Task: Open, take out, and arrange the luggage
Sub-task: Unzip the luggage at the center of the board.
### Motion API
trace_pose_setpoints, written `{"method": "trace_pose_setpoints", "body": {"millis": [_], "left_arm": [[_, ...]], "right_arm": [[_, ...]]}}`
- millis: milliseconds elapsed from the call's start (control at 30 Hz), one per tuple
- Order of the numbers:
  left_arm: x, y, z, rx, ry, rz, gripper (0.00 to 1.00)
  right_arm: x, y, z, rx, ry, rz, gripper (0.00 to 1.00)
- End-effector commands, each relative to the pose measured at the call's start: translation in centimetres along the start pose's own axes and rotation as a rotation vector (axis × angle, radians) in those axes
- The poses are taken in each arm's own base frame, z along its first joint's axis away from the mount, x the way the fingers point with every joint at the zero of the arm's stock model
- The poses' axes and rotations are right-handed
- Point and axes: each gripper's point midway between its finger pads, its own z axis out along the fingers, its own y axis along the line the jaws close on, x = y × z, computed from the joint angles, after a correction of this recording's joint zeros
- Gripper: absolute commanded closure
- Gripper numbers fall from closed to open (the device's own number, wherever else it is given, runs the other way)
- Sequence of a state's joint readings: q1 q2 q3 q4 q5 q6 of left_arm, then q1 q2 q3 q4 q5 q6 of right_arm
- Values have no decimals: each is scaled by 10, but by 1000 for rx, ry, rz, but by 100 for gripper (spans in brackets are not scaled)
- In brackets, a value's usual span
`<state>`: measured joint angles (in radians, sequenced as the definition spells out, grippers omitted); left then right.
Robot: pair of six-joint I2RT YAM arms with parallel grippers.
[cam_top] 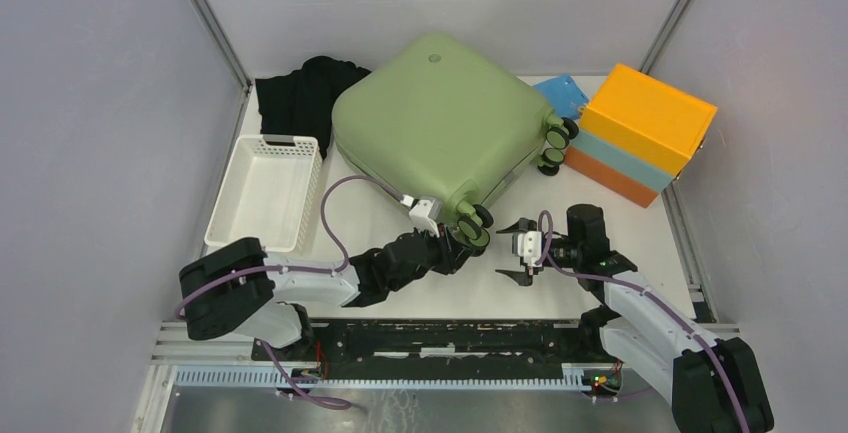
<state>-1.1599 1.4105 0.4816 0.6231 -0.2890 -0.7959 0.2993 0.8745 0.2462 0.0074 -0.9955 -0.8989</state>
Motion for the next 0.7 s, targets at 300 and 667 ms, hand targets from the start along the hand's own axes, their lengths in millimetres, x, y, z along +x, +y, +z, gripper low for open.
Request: {"method": "trace_pose_setpoints", "body": {"millis": [300, 667], "left_arm": [[-7, 13, -41, -41, 62, 180, 59], [-19, 26, -69, -63, 89, 382, 52]], "right_arm": [[5, 3, 1, -15, 18, -11, 14], [12, 11, -20, -164, 203, -61, 15]]}}
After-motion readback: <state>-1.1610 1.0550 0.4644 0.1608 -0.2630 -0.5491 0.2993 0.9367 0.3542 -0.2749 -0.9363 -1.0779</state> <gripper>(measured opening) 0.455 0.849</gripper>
